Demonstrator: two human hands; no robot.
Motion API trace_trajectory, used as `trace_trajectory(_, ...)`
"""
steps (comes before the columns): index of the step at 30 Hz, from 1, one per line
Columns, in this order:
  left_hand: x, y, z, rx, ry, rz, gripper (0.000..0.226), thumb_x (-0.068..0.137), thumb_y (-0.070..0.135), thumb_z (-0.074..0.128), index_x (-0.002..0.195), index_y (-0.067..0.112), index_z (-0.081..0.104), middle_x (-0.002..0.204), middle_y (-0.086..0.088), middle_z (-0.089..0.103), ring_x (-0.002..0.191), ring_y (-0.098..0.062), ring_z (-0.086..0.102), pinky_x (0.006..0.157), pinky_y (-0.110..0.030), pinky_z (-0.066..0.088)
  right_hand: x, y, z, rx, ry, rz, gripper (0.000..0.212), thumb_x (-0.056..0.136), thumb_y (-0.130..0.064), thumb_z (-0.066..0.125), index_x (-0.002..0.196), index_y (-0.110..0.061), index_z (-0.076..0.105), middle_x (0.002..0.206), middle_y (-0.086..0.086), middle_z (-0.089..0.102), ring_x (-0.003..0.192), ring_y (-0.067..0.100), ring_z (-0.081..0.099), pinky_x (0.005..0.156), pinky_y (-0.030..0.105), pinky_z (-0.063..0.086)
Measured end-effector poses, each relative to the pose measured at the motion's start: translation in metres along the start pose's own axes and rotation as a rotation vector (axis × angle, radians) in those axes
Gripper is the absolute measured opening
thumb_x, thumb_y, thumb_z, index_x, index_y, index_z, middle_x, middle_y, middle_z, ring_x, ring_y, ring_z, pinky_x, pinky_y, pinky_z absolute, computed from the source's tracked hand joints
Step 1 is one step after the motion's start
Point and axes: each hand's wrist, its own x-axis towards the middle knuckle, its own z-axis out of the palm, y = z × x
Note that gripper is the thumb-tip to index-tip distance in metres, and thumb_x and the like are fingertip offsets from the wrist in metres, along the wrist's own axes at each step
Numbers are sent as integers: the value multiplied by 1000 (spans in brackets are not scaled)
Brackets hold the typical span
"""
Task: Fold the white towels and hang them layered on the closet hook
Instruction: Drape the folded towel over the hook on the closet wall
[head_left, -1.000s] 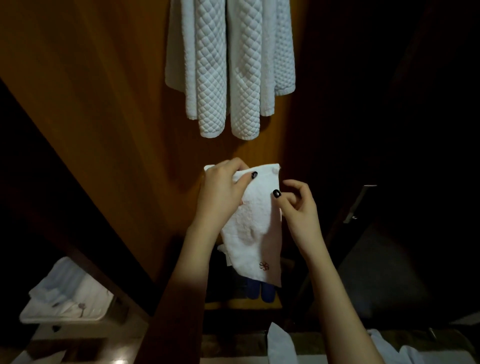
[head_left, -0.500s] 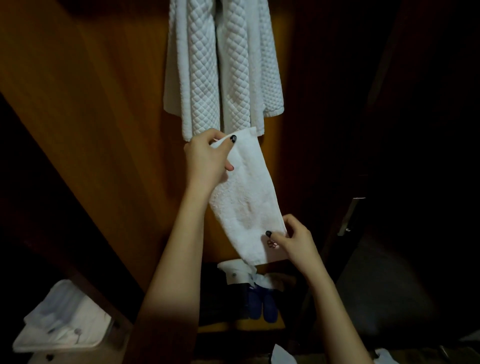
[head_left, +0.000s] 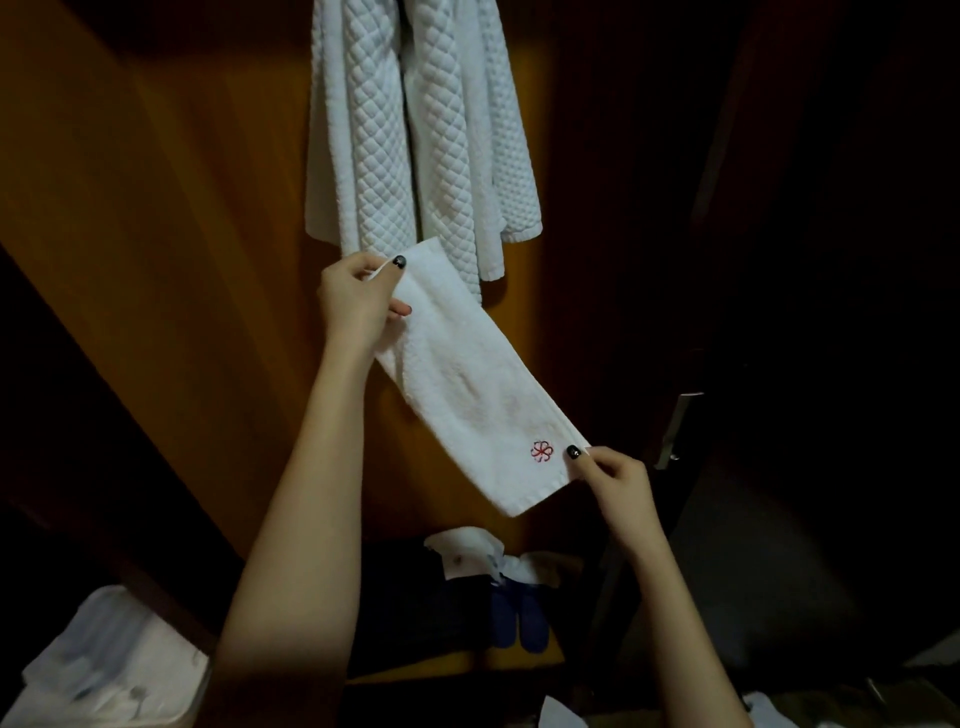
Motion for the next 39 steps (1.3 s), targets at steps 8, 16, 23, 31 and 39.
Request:
trace_trajectory(8, -6, -26, 0, -52, 13, -132, 20, 89, 16, 68, 71, 19, 62, 62, 0, 58, 40, -4, 56, 39, -16, 39, 0, -5, -7, 152, 289, -82, 25, 95, -16, 62, 73, -6, 59, 63, -5, 57, 61, 4, 53, 57, 13, 42)
trace_trajectory(16, -18, -31, -1, -204, -10, -153, 15, 93, 13, 63, 78, 15, 60, 60, 2, 56, 42, -4, 55, 43, -15, 41, 3, -18, -16, 451, 194, 125, 27, 95, -16, 61, 116, -1, 64, 104, 11, 72, 94, 18, 70, 83, 31, 55)
trace_trajectory(23, -8, -29, -3, -211, 52, -180, 20, 94, 11, 60, 74, 16, 56, 61, -1, 54, 43, -4, 57, 47, -17, 42, -1, -13, -15, 463, -102, 233, 20, 85, -14, 64, 100, -5, 73, 99, 13, 75, 88, 20, 71, 74, 24, 57)
trace_trajectory(31, -17, -48, -1, -172, 50, -227, 18, 94, 9, 58, 77, 15, 57, 64, -5, 53, 39, -2, 55, 42, -14, 40, 1, -13, -15, 452, 76, 316, 13, 100, -22, 54, 94, -11, 59, 82, 4, 68, 70, 12, 65, 48, 19, 47)
trace_trajectory(39, -24, -62, -2, -196, 34, -221, 17, 95, 13, 58, 79, 17, 60, 66, -2, 57, 43, -3, 56, 50, -18, 43, -1, -6, -12, 533, 182, 279, 22, 99, -23, 55, 90, -4, 62, 88, 9, 75, 86, 21, 74, 60, 29, 59)
